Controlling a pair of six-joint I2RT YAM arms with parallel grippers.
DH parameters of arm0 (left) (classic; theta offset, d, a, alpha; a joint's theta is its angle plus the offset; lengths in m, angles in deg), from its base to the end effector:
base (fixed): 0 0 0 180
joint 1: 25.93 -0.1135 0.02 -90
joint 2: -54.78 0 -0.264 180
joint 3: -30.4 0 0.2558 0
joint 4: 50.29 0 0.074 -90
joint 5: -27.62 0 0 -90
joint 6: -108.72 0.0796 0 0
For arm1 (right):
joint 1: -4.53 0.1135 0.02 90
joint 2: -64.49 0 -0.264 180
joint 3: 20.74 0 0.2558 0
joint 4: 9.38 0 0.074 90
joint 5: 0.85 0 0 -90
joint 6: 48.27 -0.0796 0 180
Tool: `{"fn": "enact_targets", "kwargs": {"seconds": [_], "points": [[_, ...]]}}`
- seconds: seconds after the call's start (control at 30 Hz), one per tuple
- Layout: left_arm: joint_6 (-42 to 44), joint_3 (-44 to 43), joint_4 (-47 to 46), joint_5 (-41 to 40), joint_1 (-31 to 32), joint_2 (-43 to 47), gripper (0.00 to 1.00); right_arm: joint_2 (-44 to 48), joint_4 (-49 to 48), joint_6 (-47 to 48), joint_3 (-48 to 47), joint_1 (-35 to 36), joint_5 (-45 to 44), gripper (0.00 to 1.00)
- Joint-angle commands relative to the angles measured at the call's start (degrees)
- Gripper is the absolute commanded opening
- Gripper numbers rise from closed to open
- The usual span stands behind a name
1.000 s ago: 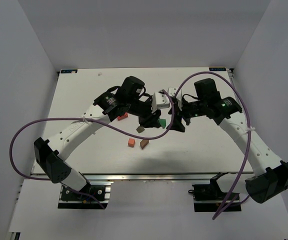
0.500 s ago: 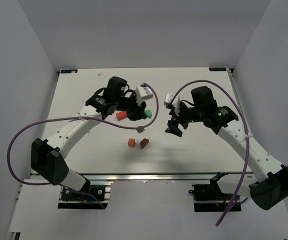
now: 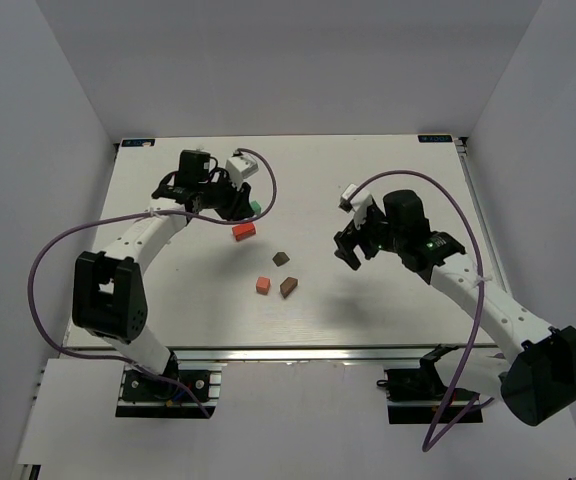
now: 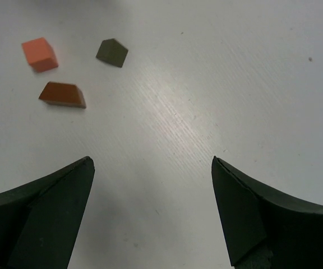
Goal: Build the wood block tower
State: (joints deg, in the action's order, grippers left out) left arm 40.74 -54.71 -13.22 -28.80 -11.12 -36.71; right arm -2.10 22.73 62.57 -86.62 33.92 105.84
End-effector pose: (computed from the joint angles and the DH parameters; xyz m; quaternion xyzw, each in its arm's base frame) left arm 0.3590 -0.1405 0.2525 0.3861 0.7984 -0.2410 0.3942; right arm 0.2477 0.1657 0.2712 -0.4316 0.7572 0.1624 0.4627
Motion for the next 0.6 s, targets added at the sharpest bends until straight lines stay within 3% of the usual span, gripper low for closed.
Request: {"fn": "enact_targets", "kwargs": {"seconds": [0.0, 0.27, 0.57], "points": [[2.33, 0.26, -3.27, 0.61, -1.09, -1.42, 0.00, 2.16, -8.08, -5.10, 0.98, -1.08, -4.99, 0.89], [-1.19, 7.56, -16.02, -5.81, -2.85, -1.15, 0.00, 2.78, -12.74, -10.03, 3.36, -1.35, -12.82, 0.89], [0.65, 13.18, -25.42, -1.60, -3.73, -1.15, 0.00, -1.61, -10.11, -9.24, 1.08, -1.53, -11.59, 0.89]]}}
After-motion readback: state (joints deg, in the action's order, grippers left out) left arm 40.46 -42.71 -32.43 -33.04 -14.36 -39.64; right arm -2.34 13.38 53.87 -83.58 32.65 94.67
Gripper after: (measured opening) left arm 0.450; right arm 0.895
